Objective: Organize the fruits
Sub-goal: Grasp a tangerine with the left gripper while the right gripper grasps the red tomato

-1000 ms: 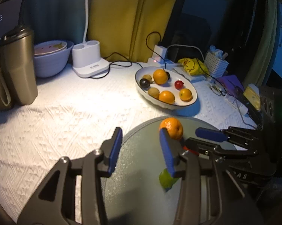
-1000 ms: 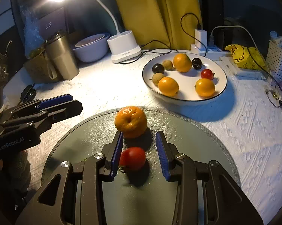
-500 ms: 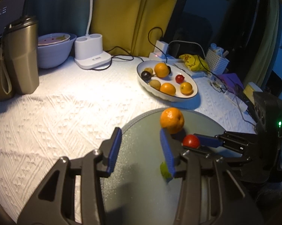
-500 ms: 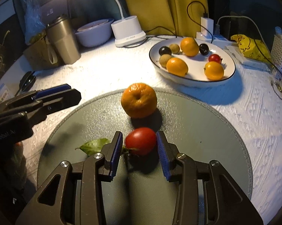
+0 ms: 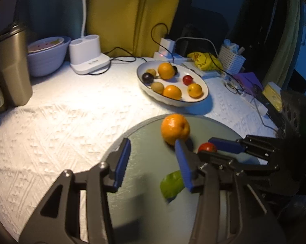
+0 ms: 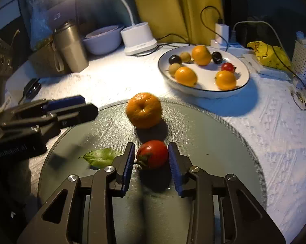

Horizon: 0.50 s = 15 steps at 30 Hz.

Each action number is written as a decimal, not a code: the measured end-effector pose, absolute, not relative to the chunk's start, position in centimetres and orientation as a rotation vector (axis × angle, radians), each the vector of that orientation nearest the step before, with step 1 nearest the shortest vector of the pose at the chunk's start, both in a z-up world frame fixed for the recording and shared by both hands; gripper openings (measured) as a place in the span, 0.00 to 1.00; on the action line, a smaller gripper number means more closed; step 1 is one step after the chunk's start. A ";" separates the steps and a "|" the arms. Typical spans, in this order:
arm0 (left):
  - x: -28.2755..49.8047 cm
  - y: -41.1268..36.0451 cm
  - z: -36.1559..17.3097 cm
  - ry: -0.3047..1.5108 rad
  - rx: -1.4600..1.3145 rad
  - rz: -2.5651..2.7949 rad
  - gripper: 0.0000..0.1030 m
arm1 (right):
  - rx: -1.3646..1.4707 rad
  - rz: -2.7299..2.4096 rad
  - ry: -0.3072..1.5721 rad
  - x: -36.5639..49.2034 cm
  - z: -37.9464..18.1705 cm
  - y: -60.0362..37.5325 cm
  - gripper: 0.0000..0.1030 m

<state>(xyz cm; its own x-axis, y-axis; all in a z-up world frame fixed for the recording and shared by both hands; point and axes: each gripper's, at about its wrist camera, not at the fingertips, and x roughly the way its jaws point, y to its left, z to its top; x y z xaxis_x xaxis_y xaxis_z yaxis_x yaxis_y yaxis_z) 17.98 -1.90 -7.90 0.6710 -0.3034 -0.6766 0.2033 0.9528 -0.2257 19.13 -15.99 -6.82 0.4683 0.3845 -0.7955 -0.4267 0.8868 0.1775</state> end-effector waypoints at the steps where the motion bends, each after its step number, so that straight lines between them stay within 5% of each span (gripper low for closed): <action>1: 18.1 -2.1 -7.9 0.787 -0.134 -0.291 0.49 | -0.044 0.494 0.958 19.2 -6.7 -16.3 0.34; 5: 18.8 -3.4 -8.2 0.803 -0.125 -0.308 0.60 | -0.036 0.480 0.941 19.6 -6.2 -17.6 0.30; 15: 21.2 -5.8 -8.8 0.825 -0.069 -0.298 0.61 | -0.025 0.490 0.937 20.0 -6.4 -19.0 0.29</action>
<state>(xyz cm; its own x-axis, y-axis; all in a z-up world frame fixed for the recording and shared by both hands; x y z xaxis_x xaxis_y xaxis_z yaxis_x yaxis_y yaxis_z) 21.19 -5.78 -8.83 0.6394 -0.2876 -0.7130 0.2344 0.9562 -0.1755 20.00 -19.00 -6.41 0.4911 0.3932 -0.7773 -0.4142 0.8904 0.1887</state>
